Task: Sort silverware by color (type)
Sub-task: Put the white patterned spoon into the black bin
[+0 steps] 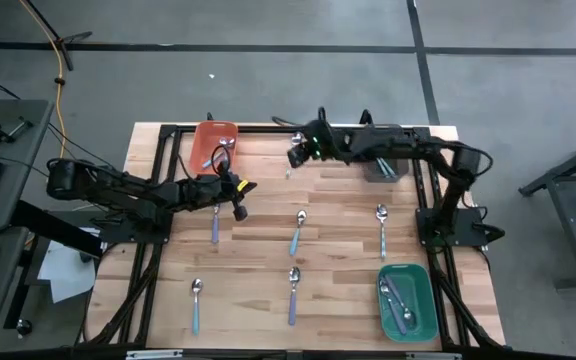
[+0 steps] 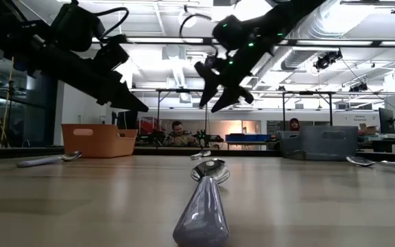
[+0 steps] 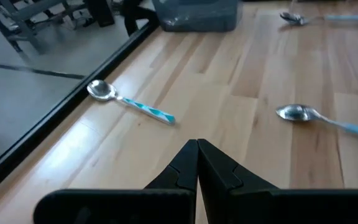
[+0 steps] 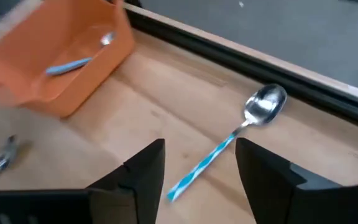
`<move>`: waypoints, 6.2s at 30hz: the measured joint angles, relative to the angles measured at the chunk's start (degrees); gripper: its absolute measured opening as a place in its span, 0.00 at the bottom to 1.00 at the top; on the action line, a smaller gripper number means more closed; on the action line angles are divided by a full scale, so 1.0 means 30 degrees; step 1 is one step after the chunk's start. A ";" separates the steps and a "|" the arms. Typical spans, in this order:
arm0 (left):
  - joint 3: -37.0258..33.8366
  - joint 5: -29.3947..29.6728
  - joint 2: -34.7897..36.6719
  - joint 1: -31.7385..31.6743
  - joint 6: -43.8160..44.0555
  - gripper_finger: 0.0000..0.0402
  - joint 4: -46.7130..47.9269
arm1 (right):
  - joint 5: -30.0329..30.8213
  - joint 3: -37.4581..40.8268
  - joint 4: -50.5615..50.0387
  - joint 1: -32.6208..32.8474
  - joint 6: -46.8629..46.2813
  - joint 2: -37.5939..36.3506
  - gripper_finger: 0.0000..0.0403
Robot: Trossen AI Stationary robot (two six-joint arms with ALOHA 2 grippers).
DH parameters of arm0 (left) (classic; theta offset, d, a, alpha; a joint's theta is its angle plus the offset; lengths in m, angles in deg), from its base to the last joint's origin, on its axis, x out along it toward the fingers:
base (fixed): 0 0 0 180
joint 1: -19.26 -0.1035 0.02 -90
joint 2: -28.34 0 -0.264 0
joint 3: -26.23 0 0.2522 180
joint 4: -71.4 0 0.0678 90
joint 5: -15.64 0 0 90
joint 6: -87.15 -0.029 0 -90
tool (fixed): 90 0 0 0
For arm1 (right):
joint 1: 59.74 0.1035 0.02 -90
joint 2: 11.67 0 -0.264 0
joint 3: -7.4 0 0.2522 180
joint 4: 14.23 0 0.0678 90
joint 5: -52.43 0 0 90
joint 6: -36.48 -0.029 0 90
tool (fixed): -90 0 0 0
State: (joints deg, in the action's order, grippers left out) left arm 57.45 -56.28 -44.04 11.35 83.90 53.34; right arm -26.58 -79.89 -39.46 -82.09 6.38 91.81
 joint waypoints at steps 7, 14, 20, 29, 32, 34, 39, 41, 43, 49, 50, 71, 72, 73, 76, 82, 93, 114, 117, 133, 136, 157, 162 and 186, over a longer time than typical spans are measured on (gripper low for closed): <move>-0.0007 0.0043 0.0000 0.0380 -0.0124 0.00 0.0368 | -0.2214 -0.7225 -0.6887 -0.1784 -0.0321 0.4964 0.46; -0.0007 0.0112 0.0000 0.0579 -0.0226 0.00 0.0709 | -0.3341 -1.4356 -1.3249 -0.2872 -0.0689 0.9756 0.46; -0.0007 0.0125 0.0000 0.0572 -0.0198 0.00 0.0783 | -0.4226 -1.8107 -1.5362 -0.2935 -0.0749 1.2547 0.46; -0.0007 0.0124 0.0000 0.0572 -0.0146 0.00 0.0863 | -0.4486 -1.9592 -1.7611 -0.3373 -0.1052 1.3940 0.46; -0.0007 0.0118 0.0000 0.0572 -0.0146 0.00 0.0872 | -0.4457 -1.9592 -1.8393 -0.3603 -0.1031 1.3940 0.46; -0.0007 0.0118 0.0000 0.0572 -0.0146 0.00 0.0921 | -0.4412 -1.9598 -1.8712 -0.3743 -0.1029 1.3940 0.45; -0.0007 0.0118 0.0000 0.0572 -0.0146 0.00 0.1181 | -0.4412 -1.9592 -1.8753 -0.3842 -0.0911 1.3906 0.41; -0.0007 0.0118 0.0000 0.0572 -0.0146 0.00 0.1206 | -0.4428 -1.9592 -1.8682 -0.3831 -0.0856 1.3844 0.40; -0.0007 0.0118 0.0000 0.0572 -0.0146 0.00 0.1206 | -0.4592 -1.9592 -1.8489 -0.3815 -0.0893 1.3831 0.40; -0.0007 0.0116 0.0000 0.0572 -0.0146 0.00 0.1211 | -0.5196 -1.9592 -1.7265 -0.3623 -0.1487 1.3918 0.40; -0.0007 0.0111 0.0000 0.0572 -0.0146 0.00 0.1224 | -0.5220 -1.9592 -1.7054 -0.3622 -0.1534 1.3918 0.40; -0.0015 0.0111 0.0000 0.0572 -0.0146 0.00 0.1672 | -0.6079 -1.9608 -2.0164 -0.4224 0.0661 1.4457 0.39; -0.0015 0.0111 0.0000 0.0572 -0.0146 0.00 0.1672 | -0.6024 -1.9607 -2.0255 -0.4217 0.0917 1.4457 0.38; -0.0015 0.0111 0.0000 0.0572 -0.0146 0.00 0.1672 | -0.5953 -1.9607 -2.0310 -0.4217 0.1074 1.4457 0.36; -0.0015 0.0111 0.0000 0.0572 -0.0142 0.00 0.1680 | -0.5782 -1.9607 -2.0401 -0.4217 0.1214 1.4457 0.31; -0.0015 0.0111 0.0000 0.0572 -0.0146 0.00 0.1770 | -0.5679 -1.9600 -2.0443 -0.4222 0.2295 1.4457 0.15; -0.0015 0.0111 0.0000 0.0572 -0.0146 0.00 0.1898 | -0.5118 -1.9529 -2.1188 -0.4294 0.4928 1.4132 0.01; -0.0015 0.0133 0.0000 0.0579 -0.0146 0.00 0.2940 | -0.0103 -1.9590 -2.6213 -0.4383 0.4193 0.5868 0.00; -0.0015 0.0147 0.0000 0.0723 -0.0150 0.00 0.3117 | -0.0091 -1.9554 -2.6184 -0.4372 0.4200 0.5882 0.00; -0.0015 0.0206 0.0000 0.1082 -0.0488 0.00 0.2954 | -0.0004 -1.7976 -2.2212 -0.4089 0.4934 0.5860 0.00; -0.0015 0.0206 0.0000 0.1082 -0.0488 0.00 0.2954 | -0.0144 -1.5220 -1.9486 -0.4086 0.5462 0.5846 0.00; -0.0015 0.0198 0.0000 0.1082 -0.0488 0.00 0.2379 | -0.0160 -0.9567 -2.1226 -0.4673 0.4652 0.0875 0.00; -0.0015 0.0198 0.0000 0.1214 -0.0488 0.00 0.2639 | 0.0844 -0.9567 -2.2468 -0.5101 0.4183 0.0622 0.00; -0.0007 0.0278 0.0007 0.1519 -0.0495 0.00 0.1621 | -0.1878 0.7271 -1.0902 -0.8964 0.6202 -0.7492 0.00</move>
State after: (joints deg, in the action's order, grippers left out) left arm 57.43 -55.44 -44.02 15.91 82.42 58.20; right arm -32.21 -58.08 -72.16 -108.98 24.99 69.33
